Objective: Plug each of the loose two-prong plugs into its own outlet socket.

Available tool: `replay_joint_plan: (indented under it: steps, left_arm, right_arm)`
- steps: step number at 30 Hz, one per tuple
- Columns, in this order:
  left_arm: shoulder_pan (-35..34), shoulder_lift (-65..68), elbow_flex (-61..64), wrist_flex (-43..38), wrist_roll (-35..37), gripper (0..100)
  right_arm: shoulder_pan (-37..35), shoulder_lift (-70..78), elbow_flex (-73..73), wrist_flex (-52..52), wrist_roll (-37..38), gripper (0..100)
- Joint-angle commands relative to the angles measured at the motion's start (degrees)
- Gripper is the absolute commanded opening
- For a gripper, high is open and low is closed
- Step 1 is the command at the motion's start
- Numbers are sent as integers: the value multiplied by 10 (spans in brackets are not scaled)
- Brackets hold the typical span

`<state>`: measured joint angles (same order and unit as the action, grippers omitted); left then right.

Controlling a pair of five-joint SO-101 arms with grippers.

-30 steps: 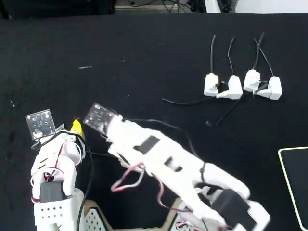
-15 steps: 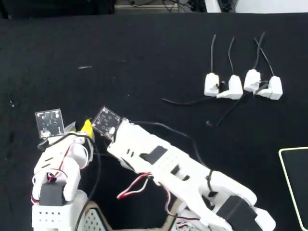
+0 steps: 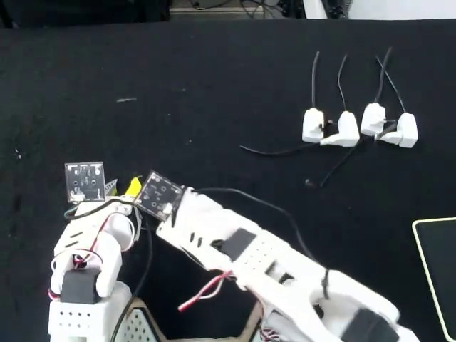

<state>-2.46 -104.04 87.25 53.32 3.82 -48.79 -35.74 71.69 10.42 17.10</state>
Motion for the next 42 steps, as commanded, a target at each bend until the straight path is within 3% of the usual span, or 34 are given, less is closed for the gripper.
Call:
replay_joint_plan:
  steps: [1,13,23,28,42]
  left_arm:
    - [5,-4,-4,-15,-7,131]
    - [5,-4,0,-15,-7,131]
    - [4,-4,9,-15,-7,132]
    - [9,-4,19,-15,-7,132]
    - [9,-4,30,-15,-7,130]
  right_arm:
    - [-12,-76,7,22,-23,10]
    - [-54,-175,53,23,-53,10]
    - [-52,-178,53,23,-54,10]
    - [-52,-179,50,20,-117,10]
    - [-18,-179,43,19,-150,10]
